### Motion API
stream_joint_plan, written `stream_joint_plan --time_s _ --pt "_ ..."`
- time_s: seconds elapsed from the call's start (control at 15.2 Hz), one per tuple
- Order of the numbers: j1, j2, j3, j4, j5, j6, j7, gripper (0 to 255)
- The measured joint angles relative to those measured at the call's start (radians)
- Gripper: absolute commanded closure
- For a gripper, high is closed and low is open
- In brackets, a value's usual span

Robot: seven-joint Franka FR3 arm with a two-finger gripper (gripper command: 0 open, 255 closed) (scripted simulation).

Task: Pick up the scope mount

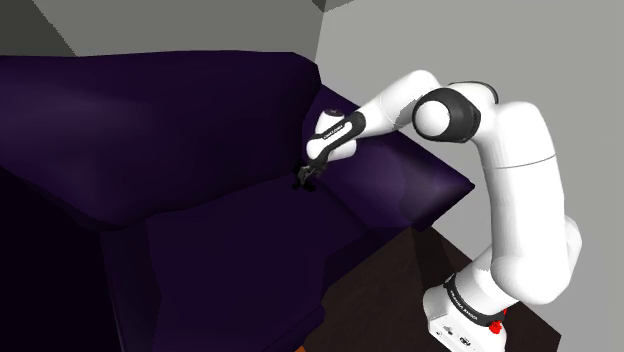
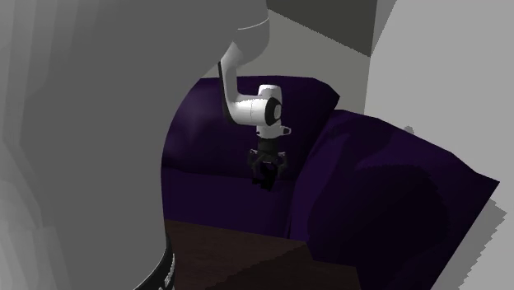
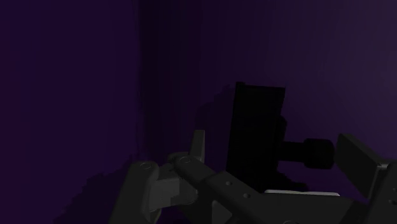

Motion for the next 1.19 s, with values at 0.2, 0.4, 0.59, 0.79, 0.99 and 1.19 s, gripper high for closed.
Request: stream_joint_plan --time_s 0.2,0.4,0.59,0.79,0.99,1.19 --pt "-0.005 0.036 0.003 0.018 0.002 0.018 -0.005 0" --pt "-0.004 0.055 0.004 0.028 0.003 0.027 -0.004 255" --pt "-0.003 0.057 0.004 0.031 0.003 0.027 -0.004 255" --pt "-0.003 0.058 0.004 0.032 0.003 0.027 -0.003 255" --pt "-0.003 0.058 0.004 0.032 0.003 0.028 -0.003 255" --pt "-0.002 0.032 0.002 0.02 0.001 0.013 -0.002 255"
